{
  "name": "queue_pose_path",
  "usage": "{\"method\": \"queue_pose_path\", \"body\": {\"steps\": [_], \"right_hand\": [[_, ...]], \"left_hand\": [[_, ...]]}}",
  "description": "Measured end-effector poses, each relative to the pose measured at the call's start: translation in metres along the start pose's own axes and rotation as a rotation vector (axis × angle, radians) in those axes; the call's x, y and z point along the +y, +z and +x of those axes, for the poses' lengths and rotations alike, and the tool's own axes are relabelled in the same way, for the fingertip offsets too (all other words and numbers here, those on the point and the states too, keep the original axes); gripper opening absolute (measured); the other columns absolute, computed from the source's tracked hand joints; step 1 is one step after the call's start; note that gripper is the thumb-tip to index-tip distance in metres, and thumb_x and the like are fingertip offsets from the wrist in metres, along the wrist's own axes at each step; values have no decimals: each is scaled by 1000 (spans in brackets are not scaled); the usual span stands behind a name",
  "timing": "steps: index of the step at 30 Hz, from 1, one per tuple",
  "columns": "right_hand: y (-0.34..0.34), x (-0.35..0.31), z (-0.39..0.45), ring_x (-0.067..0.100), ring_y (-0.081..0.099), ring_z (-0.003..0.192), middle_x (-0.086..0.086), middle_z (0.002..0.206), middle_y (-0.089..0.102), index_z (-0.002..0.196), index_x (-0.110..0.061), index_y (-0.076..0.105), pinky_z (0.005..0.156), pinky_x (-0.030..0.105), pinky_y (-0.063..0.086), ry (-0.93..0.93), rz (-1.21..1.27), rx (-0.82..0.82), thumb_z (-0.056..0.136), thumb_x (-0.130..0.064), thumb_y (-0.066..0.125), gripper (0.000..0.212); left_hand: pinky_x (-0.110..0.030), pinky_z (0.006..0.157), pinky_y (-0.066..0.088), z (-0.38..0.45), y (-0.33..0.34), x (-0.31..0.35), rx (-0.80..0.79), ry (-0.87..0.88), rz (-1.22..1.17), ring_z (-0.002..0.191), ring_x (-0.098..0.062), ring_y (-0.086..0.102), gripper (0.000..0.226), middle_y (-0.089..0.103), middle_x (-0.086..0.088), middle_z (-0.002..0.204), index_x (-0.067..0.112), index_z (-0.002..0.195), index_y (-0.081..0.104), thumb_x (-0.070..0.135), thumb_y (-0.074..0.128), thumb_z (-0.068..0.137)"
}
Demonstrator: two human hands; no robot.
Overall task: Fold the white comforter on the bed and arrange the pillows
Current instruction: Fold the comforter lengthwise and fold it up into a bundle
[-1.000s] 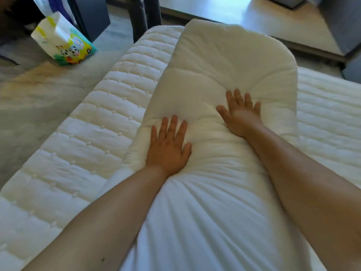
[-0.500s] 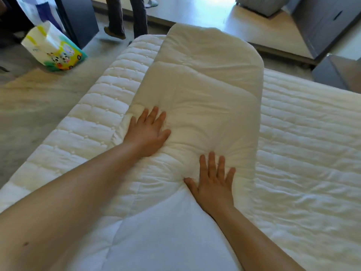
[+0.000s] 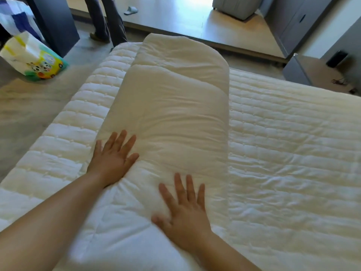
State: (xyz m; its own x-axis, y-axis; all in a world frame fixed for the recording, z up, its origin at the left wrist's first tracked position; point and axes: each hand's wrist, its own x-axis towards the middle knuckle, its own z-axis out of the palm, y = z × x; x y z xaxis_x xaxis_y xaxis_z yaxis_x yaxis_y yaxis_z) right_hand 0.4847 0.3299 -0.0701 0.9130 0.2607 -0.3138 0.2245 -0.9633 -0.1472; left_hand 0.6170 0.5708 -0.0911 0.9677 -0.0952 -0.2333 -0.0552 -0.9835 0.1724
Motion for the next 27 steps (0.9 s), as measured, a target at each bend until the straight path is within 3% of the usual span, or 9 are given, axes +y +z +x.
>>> {"method": "queue_pose_path", "body": {"steps": [2,9,14,16,19,21,24,26,27], "right_hand": [[25,1,9,40,19,145,12,158,27,148,-39,32,104,65,15,35,-43,38,85,-80,29,75],[31,3,2,44,18,145,16,158,25,149,-35,33,105,67,14,-28,-39,99,85,-74,37,75],[30,11,-18,39,15,147,8,160,23,148,-36,33,110,63,8,-328,-13,269,89,-73,32,69],[45,11,-19,38,15,147,3,160,25,145,-39,36,109,65,8,-407,-92,205,91,-71,32,63],[65,10,-12,35,8,148,2,161,24,147,-43,33,107,66,10,-366,-169,102,94,-69,28,59],[67,9,-9,36,9,147,3,160,24,146,-44,32,107,67,10,-341,-164,44,94,-69,27,58],[69,8,-9,38,10,147,4,160,26,145,-46,33,106,67,10,-323,-188,25,93,-69,29,58],[63,6,-9,38,11,147,4,159,26,144,-47,34,105,67,12,-325,-205,28,91,-71,31,58],[59,6,-9,38,14,146,4,159,28,143,-48,35,105,65,13,-338,-199,38,89,-72,32,59]], "left_hand": [[-54,118,-5,-14,-6,8,51,-13,-13,151,-18,-13,84,-12,10,165,44,154,-2,75,-8,76],[-56,119,2,-51,20,0,204,54,-35,152,-21,-2,83,-2,5,166,37,156,7,80,0,85],[-62,115,13,-28,52,-6,161,44,49,150,-32,15,77,17,-6,164,26,155,19,70,7,94],[-62,116,12,-26,60,-7,130,48,68,151,-32,14,78,15,-7,165,25,156,18,70,6,93],[-58,117,10,-29,50,-3,98,50,85,151,-29,11,82,13,-3,165,30,156,18,76,8,88],[-52,115,17,-27,20,7,93,7,1,146,-29,24,84,27,-3,160,32,150,33,75,15,80],[-48,102,33,1,-34,36,359,-47,-145,121,-37,47,71,51,-12,134,20,127,56,61,25,78],[-52,110,25,37,-57,53,476,2,-128,133,-37,37,64,39,-12,149,22,139,47,53,31,85],[-54,115,15,56,-62,58,438,34,-103,144,-34,23,62,24,-9,160,28,148,34,51,32,90]]}}
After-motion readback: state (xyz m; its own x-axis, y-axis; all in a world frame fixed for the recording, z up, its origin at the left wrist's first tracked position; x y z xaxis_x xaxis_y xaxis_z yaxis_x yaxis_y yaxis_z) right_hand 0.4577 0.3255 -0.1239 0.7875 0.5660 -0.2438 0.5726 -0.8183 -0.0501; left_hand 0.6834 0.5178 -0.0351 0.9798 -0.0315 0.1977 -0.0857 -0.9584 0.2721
